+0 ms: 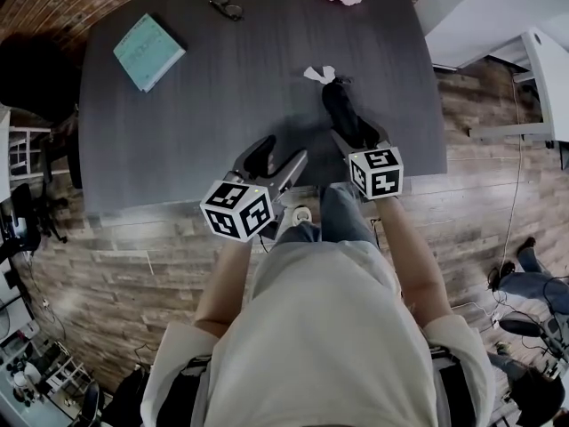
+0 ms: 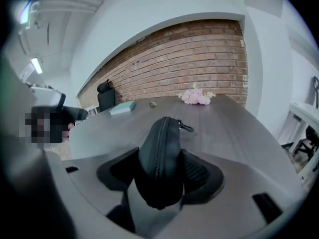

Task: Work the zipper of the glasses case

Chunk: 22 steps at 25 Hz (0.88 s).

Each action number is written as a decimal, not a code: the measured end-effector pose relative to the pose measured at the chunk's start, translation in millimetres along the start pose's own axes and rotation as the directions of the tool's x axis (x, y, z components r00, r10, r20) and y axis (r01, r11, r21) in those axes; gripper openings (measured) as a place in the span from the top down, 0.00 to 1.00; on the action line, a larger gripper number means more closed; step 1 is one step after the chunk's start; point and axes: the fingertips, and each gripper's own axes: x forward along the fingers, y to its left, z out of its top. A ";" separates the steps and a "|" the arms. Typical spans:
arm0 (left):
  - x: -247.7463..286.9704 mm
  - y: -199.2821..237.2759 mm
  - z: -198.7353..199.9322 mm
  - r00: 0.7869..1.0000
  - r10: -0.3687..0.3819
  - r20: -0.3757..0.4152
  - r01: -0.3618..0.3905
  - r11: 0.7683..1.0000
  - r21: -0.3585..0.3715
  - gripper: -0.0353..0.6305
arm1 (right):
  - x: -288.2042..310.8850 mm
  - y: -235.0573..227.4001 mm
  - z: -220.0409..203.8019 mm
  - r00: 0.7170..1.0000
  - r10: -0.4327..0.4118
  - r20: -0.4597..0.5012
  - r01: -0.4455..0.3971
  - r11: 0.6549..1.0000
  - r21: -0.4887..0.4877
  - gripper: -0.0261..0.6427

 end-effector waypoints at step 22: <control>-70.6 -114.8 48.0 0.804 -0.520 0.288 0.581 0.790 -0.197 0.32 | -201.7 149.2 105.9 0.502 0.623 0.600 -0.821 0.561 0.104 0.56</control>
